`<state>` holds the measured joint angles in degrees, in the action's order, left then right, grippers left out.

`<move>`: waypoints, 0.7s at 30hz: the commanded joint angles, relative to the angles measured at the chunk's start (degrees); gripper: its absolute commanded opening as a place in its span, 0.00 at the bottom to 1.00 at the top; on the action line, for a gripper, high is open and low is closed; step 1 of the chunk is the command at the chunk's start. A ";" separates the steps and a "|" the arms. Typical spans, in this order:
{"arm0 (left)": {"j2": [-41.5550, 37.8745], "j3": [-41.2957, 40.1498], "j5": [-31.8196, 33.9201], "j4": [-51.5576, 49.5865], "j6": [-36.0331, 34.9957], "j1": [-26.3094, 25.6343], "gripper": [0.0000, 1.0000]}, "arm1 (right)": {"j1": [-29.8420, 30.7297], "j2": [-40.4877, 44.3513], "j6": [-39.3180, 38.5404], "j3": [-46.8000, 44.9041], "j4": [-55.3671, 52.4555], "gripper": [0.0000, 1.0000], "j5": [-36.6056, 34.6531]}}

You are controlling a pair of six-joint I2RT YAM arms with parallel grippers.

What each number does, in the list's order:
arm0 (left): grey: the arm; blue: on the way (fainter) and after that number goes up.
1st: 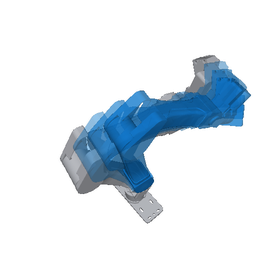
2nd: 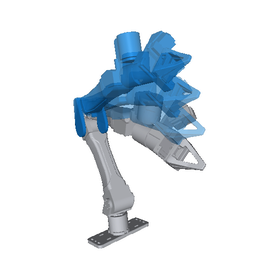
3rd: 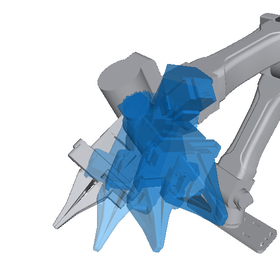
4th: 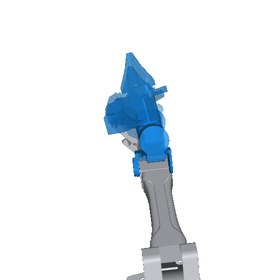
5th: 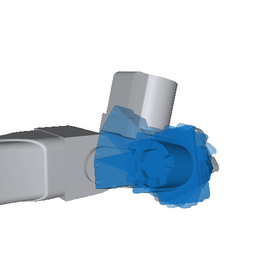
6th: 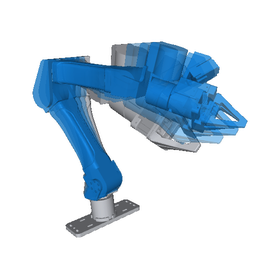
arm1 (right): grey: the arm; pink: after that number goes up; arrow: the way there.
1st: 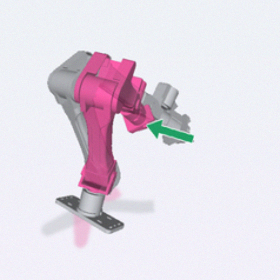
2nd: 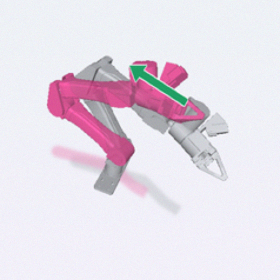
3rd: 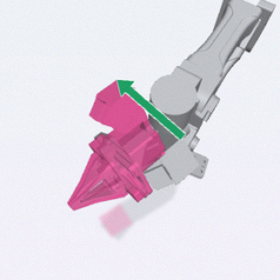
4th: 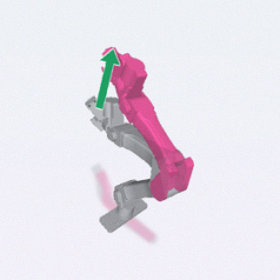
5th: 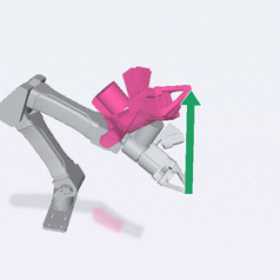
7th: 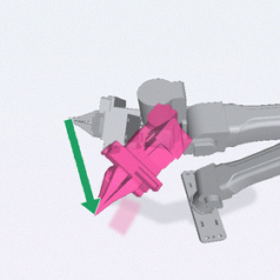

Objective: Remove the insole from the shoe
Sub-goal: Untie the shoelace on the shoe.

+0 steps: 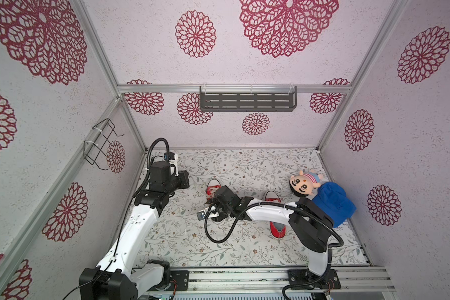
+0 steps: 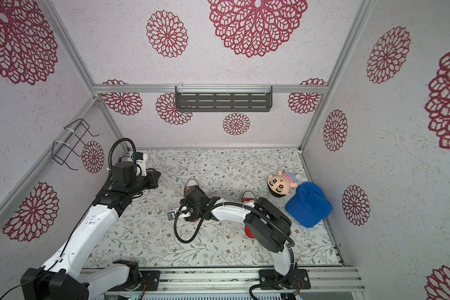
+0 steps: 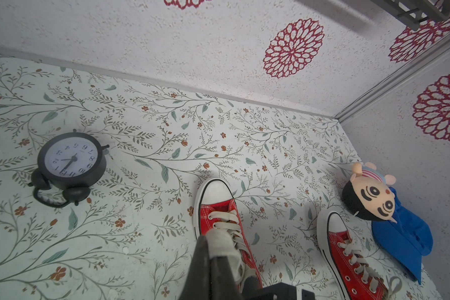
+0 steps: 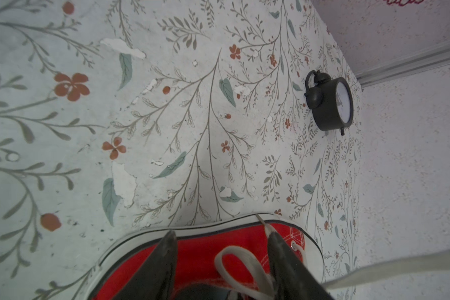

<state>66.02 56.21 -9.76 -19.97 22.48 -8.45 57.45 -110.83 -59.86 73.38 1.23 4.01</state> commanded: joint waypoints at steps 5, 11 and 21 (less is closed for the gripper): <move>-0.76 -0.66 -0.19 1.10 0.38 0.56 0.00 | 0.12 -1.32 0.69 3.88 -3.07 0.28 -10.56; -1.48 -1.31 1.33 0.47 -0.16 0.80 0.00 | -0.12 2.92 5.98 1.38 3.88 0.00 -7.12; -1.77 -8.16 5.50 -0.63 4.12 4.06 0.00 | -6.60 9.10 31.13 -5.98 18.54 0.00 1.46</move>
<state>64.86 50.09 -6.42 -20.36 24.16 -5.72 53.06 -104.33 -39.79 67.99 13.08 3.14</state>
